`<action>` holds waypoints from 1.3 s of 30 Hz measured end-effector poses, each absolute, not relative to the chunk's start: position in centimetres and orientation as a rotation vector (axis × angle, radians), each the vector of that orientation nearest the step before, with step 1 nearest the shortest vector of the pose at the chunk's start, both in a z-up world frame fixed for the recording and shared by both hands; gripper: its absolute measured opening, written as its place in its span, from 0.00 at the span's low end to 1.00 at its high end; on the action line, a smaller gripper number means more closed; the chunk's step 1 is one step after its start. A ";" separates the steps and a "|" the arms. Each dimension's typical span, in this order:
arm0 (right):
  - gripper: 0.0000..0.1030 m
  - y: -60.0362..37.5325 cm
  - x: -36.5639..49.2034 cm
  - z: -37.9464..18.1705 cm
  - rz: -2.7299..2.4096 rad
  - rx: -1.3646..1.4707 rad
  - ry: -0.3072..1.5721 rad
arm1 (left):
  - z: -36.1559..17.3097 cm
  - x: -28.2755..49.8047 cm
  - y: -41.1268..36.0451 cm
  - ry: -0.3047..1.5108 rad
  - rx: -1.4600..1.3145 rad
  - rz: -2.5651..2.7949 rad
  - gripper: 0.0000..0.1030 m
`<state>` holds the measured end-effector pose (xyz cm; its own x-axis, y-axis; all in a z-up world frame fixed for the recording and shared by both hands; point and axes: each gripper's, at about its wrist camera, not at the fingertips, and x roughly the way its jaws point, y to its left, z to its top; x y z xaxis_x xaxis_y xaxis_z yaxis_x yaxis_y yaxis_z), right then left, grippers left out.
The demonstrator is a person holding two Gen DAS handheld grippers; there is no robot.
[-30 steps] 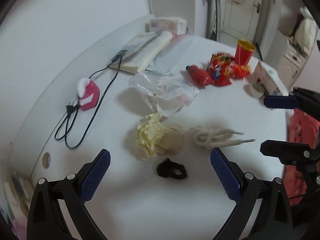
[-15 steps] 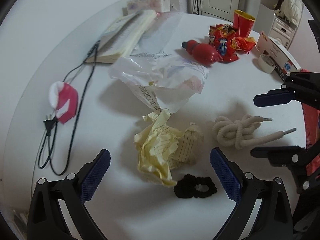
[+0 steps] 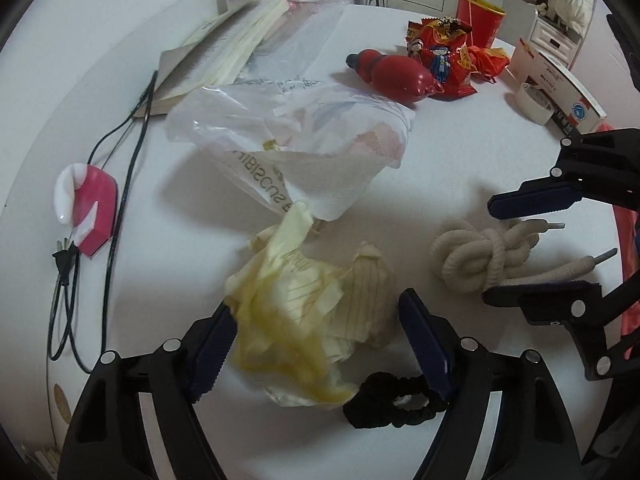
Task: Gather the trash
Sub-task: 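Move the left tool to the crumpled yellow paper while the right tool approaches the white rope, then close the left tool on the yellow paper while the right tool grasps the white rope, then carry the yellow paper over the orange bin and open the left tool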
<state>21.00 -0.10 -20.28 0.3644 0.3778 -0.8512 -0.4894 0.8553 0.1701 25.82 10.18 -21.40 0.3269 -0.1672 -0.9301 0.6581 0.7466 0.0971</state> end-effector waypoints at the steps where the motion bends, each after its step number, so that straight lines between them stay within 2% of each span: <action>1: 0.47 -0.1 21.1 -20.5 0.559 -0.119 1.065 | -21.5 25.9 10.1 1.120 0.509 -0.577 0.77; 3: 0.46 0.1 21.1 -20.8 0.557 -0.123 1.080 | -21.6 26.1 10.2 1.127 0.464 -0.596 0.67; 7: 0.40 0.3 20.9 -21.3 0.551 -0.127 1.075 | -21.4 26.6 10.0 1.124 0.434 -0.586 0.57; 9: 0.35 0.1 21.0 -21.3 0.548 -0.115 1.062 | -21.3 26.7 9.9 1.120 0.425 -0.580 0.49; 11: 0.33 -0.3 21.3 -21.3 0.552 -0.086 1.066 | -21.1 26.4 9.9 1.118 0.407 -0.582 0.46; 16: 0.32 -1.7 20.9 -20.0 0.543 -0.010 1.059 | -19.3 25.1 10.5 1.102 0.372 -0.527 0.45; 27: 0.32 -7.8 13.8 -11.6 0.564 0.111 0.936 | -11.7 17.1 9.8 1.022 0.261 -0.503 0.45; 39: 0.32 -20.4 1.9 -5.5 0.418 0.164 0.864 | -5.5 7.5 -2.3 0.922 0.241 -0.671 0.46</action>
